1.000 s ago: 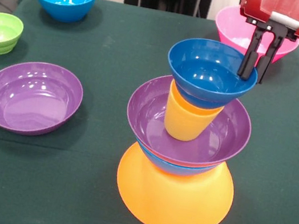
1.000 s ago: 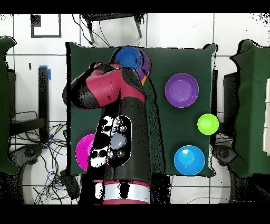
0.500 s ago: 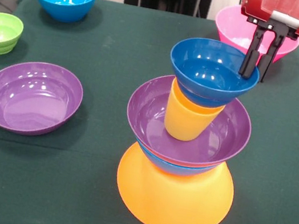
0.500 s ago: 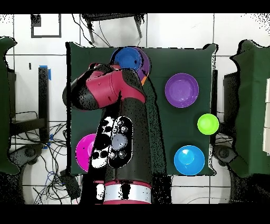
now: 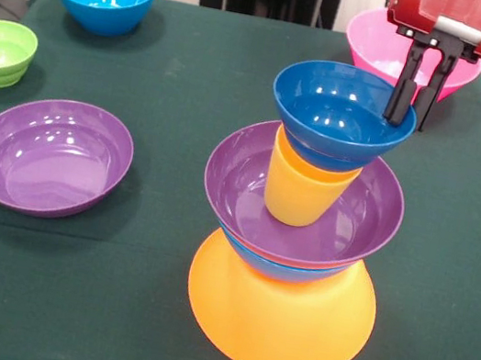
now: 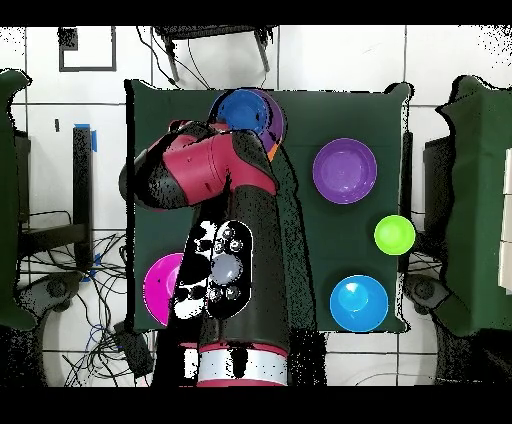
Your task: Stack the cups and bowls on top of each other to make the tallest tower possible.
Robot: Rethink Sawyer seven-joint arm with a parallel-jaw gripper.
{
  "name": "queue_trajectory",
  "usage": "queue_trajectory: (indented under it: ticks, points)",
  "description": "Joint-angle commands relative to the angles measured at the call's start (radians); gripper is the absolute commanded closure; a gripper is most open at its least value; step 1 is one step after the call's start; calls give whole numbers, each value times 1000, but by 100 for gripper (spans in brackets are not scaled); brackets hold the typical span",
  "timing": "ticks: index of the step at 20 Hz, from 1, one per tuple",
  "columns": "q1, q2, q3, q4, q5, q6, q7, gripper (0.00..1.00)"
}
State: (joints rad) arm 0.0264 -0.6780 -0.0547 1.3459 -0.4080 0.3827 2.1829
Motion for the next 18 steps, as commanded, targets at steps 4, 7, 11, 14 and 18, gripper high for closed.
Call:
queue_trajectory:
  ticks: [4,7,11,14,18]
  points:
    - [-24,70,85,135,-85,-14,-87,100]
    - [-31,67,91,142,-85,-15,-95,100]
    - [-36,63,97,152,-87,-20,-98,100]
    - [-43,58,102,161,-88,-22,-102,100]
    - [-51,49,107,180,-90,-28,-104,100]
